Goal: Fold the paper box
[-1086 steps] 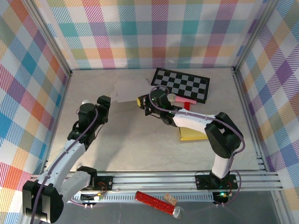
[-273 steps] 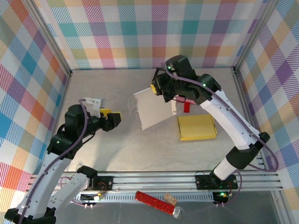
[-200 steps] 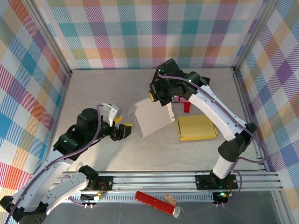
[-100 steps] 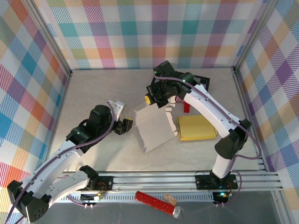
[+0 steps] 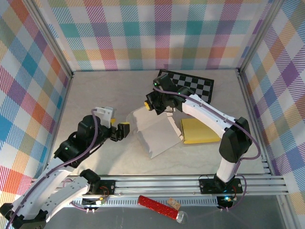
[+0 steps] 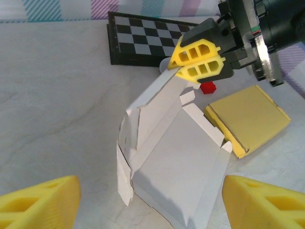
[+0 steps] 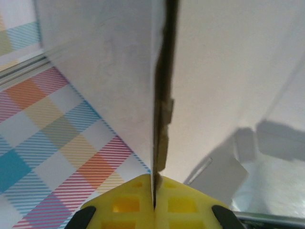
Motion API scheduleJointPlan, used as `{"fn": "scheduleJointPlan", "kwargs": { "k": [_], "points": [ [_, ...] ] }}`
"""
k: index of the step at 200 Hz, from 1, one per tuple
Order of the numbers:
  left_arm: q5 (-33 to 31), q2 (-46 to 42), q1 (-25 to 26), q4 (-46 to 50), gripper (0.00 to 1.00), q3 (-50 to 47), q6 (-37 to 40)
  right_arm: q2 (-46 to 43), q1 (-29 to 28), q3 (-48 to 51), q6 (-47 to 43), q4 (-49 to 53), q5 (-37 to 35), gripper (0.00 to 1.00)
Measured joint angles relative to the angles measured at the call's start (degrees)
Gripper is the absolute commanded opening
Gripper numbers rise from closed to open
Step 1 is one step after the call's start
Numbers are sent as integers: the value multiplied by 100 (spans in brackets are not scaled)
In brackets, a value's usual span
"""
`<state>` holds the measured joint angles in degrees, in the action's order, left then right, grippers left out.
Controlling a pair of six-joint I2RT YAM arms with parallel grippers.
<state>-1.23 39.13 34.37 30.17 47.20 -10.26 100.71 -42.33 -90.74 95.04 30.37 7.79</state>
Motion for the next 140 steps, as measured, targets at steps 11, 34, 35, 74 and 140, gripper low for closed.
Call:
{"fn": "scheduleJointPlan", "kwargs": {
  "k": [11,34,35,74,140],
  "points": [
    [-144,11,-61,197,76,138,-334,0,-2,205,-46,-428,26,0],
    [-282,256,-407,573,77,481,-1034,0,-7,750,-138,-1342,68,0],
    [-284,267,-426,588,77,492,-1062,0,-7,767,-140,-1377,68,0],
    [129,699,-1617,997,74,699,-2083,22,-11,1569,-306,-3005,70,0],
    [1366,1362,-2765,1172,59,695,-2468,470,-11,2363,-470,-5134,345,0]
  ]
}}
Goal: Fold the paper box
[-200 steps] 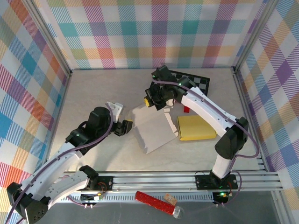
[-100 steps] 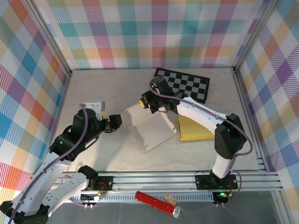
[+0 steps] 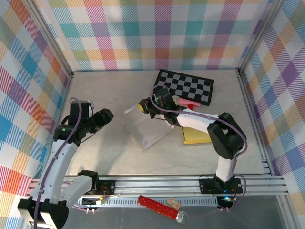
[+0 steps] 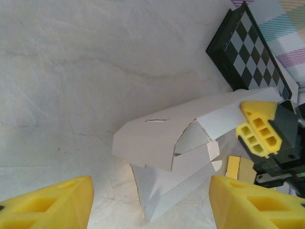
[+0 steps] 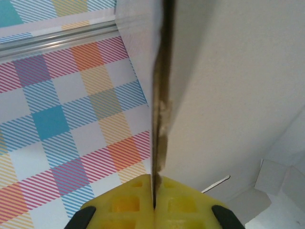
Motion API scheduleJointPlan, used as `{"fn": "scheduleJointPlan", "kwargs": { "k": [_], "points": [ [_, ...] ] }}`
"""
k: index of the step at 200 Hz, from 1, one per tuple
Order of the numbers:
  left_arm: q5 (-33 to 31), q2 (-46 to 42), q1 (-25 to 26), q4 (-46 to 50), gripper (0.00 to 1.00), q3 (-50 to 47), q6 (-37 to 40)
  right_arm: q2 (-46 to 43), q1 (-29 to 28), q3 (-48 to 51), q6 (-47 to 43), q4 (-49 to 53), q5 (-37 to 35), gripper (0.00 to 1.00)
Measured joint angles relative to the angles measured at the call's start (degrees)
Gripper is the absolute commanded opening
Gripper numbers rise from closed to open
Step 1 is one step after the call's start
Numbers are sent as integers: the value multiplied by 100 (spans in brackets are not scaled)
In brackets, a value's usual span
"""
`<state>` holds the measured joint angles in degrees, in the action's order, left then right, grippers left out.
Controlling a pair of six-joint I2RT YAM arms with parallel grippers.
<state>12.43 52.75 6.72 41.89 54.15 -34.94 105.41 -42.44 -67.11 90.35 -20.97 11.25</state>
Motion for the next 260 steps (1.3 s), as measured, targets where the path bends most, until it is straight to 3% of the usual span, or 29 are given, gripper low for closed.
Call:
{"fn": "scheduleJointPlan", "kwargs": {
  "k": [27,76,88,156,260],
  "points": [
    [264,157,-170,-20,47,-61,168,181,7,170,-74,-546,109,0],
    [468,260,-317,-192,15,-540,557,273,11,291,-133,-999,205,0],
    [490,258,-317,-308,12,-669,660,295,11,295,-153,-1080,258,0],
    [817,282,-306,-1213,26,-1650,1416,352,26,380,-345,-1408,538,0],
    [715,1331,389,-1515,38,-1478,3047,555,87,380,-452,-1576,813,0]
  ]
}}
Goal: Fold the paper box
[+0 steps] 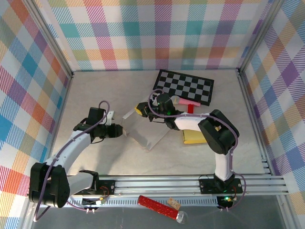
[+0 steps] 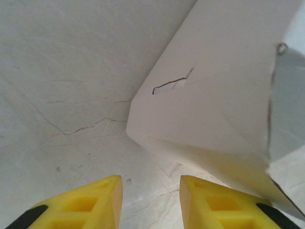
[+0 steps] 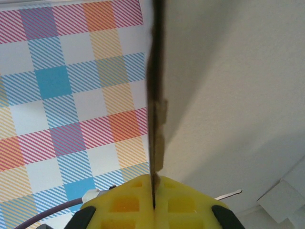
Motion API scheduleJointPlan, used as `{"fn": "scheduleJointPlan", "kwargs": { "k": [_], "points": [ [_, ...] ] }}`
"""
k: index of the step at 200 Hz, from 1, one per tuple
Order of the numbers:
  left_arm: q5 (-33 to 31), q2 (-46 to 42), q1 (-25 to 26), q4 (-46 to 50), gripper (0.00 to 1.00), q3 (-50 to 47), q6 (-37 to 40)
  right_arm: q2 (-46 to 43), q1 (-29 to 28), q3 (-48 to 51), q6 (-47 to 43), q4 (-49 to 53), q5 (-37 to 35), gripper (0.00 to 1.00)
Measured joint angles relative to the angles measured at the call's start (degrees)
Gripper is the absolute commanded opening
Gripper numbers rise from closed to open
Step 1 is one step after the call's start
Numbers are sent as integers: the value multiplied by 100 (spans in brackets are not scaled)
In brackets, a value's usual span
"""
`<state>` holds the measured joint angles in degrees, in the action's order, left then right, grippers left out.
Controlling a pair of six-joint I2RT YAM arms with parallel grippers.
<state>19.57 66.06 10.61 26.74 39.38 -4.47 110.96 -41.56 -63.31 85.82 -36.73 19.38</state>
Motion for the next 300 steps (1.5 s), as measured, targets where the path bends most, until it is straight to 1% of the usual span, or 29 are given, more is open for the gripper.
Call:
{"fn": "scheduleJointPlan", "kwargs": {
  "k": [44,83,114,162,191,275,300],
  "points": [
    [-122,133,162,-83,38,0,227,13,11,0,2,-52,61,0],
    [-273,278,188,-232,37,24,308,13,31,-2,7,-52,92,0],
    [-264,345,208,-356,32,74,457,26,37,-11,13,-55,133,0],
    [-166,396,343,-498,32,96,732,114,55,-72,31,-76,203,0],
    [-166,396,389,-621,35,96,767,170,79,-131,68,-94,221,0],
    [-323,636,492,-964,38,96,774,184,107,-175,181,-57,221,0],
    [-348,654,525,-1040,40,96,780,186,107,-219,201,-13,234,0]
  ]
}}
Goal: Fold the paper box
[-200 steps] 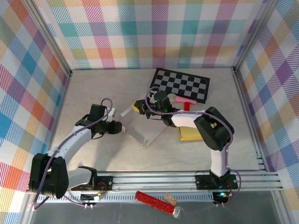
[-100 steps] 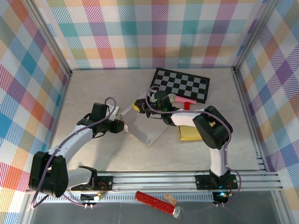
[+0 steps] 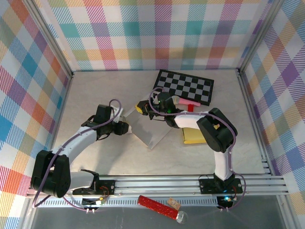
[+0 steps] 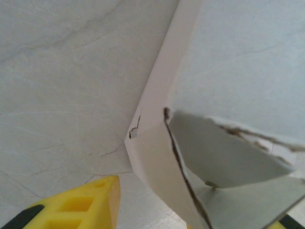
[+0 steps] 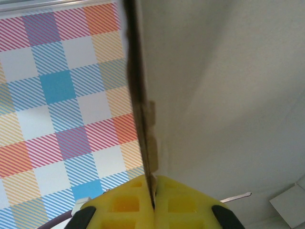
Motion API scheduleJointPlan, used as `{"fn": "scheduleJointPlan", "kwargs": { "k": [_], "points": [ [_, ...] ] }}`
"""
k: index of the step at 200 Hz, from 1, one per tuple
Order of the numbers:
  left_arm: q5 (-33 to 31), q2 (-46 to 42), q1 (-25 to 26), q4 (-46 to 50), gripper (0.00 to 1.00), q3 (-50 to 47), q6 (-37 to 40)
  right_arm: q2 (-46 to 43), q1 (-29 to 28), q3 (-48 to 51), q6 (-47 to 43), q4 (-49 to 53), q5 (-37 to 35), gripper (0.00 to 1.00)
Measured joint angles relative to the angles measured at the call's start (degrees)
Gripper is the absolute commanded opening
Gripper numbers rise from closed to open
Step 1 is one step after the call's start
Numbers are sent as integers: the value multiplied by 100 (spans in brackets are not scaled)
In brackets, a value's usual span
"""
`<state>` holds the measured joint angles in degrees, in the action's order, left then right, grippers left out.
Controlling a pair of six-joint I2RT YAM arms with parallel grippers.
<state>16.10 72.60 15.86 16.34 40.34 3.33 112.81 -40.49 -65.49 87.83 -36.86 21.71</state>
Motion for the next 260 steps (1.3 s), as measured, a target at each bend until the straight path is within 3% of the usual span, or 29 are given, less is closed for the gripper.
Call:
{"fn": "scheduleJointPlan", "kwargs": {
  "k": [31,95,192,260],
  "points": [
    [-35,2,4,-13,40,0,61,0,0,-109,0,219,52,0],
    [-153,107,4,63,30,278,214,13,22,-791,-11,1377,138,0],
    [-177,-354,-2,610,29,656,494,-361,48,-1270,-48,2848,136,0],
    [144,-372,-2,538,30,579,411,-444,63,-1207,-22,2918,131,0]
  ]
}}
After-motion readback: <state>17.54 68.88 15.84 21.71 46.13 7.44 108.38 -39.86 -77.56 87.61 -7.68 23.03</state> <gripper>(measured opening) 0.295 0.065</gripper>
